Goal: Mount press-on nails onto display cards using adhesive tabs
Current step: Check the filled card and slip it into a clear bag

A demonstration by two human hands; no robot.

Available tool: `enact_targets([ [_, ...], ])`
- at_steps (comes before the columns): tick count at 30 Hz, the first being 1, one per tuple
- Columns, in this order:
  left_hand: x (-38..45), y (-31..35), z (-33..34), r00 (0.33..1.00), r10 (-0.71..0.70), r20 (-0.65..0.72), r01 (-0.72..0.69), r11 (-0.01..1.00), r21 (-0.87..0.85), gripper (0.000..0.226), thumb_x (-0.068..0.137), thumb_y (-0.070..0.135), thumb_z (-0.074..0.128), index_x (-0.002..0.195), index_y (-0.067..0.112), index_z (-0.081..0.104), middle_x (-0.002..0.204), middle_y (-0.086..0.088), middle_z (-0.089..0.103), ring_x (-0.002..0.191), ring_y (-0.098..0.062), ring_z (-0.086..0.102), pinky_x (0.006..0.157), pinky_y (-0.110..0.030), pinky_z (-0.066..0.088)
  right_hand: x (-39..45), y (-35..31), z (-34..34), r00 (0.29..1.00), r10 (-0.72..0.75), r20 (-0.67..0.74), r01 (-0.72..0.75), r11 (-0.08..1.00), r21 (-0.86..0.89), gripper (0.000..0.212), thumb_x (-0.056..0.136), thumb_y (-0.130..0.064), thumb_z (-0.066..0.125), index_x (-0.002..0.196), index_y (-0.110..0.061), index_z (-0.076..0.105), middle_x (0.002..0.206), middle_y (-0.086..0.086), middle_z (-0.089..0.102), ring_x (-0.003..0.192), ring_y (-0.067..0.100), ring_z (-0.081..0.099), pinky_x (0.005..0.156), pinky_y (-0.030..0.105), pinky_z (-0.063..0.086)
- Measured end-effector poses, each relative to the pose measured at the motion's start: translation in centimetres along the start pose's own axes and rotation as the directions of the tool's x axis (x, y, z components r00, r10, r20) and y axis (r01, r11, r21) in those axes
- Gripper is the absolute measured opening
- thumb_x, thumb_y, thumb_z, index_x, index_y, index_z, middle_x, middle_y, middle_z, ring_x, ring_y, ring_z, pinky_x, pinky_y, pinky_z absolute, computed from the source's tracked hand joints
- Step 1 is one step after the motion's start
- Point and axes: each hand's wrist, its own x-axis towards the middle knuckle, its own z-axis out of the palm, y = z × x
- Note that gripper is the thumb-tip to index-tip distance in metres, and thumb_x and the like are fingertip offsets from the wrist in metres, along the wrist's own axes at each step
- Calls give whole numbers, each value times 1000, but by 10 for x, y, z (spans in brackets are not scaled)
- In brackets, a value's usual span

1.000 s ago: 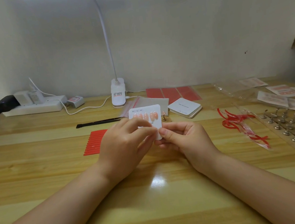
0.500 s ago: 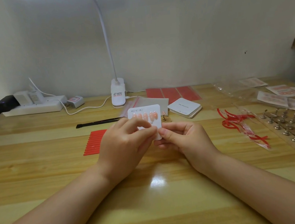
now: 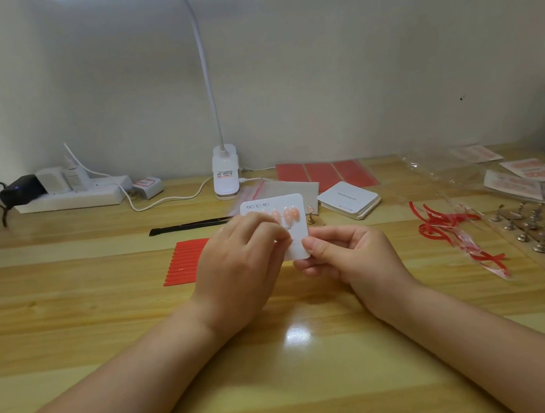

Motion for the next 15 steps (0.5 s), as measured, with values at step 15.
enact_targets([
  [15, 35, -23, -28, 812, -584, 14, 548, 753, -364, 9, 95, 20, 57, 86, 17, 58, 77, 8, 61, 69, -2, 57, 60, -16, 46, 5, -37, 10, 990, -107, -86, 99, 990, -96, 12, 88, -2, 66, 100, -1, 66, 80, 14, 74, 71, 22, 73, 57, 22, 55],
])
